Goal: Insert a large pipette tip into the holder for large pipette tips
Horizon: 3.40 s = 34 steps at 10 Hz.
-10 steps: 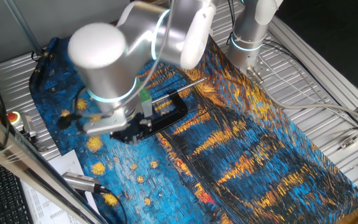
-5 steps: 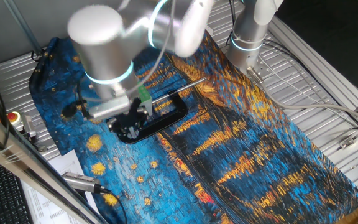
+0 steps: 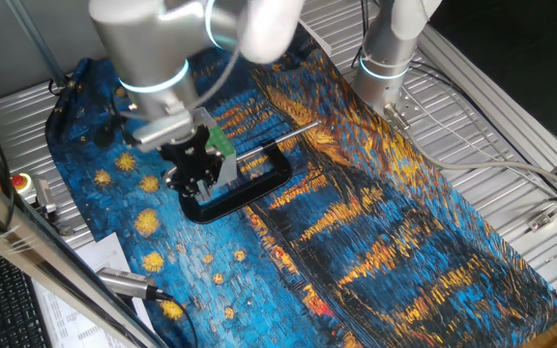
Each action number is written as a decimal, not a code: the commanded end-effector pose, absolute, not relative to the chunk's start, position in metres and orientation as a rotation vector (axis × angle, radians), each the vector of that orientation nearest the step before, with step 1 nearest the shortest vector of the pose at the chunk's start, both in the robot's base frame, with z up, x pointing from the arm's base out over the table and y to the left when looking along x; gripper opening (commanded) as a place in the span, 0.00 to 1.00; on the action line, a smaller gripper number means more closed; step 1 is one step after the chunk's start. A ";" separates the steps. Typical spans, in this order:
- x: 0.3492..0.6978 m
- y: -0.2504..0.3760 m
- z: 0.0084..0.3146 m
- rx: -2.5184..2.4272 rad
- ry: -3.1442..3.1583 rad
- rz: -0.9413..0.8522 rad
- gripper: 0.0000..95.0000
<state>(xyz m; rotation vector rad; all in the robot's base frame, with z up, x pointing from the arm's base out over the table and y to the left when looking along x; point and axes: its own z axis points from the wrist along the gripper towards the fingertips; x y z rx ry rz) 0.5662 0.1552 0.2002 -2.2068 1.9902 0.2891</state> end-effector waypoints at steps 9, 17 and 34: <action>0.543 0.142 0.229 -2.192 1.926 0.431 0.00; 0.541 0.140 0.232 -2.108 2.026 0.450 0.00; 0.518 0.120 0.252 -2.116 1.823 0.610 0.00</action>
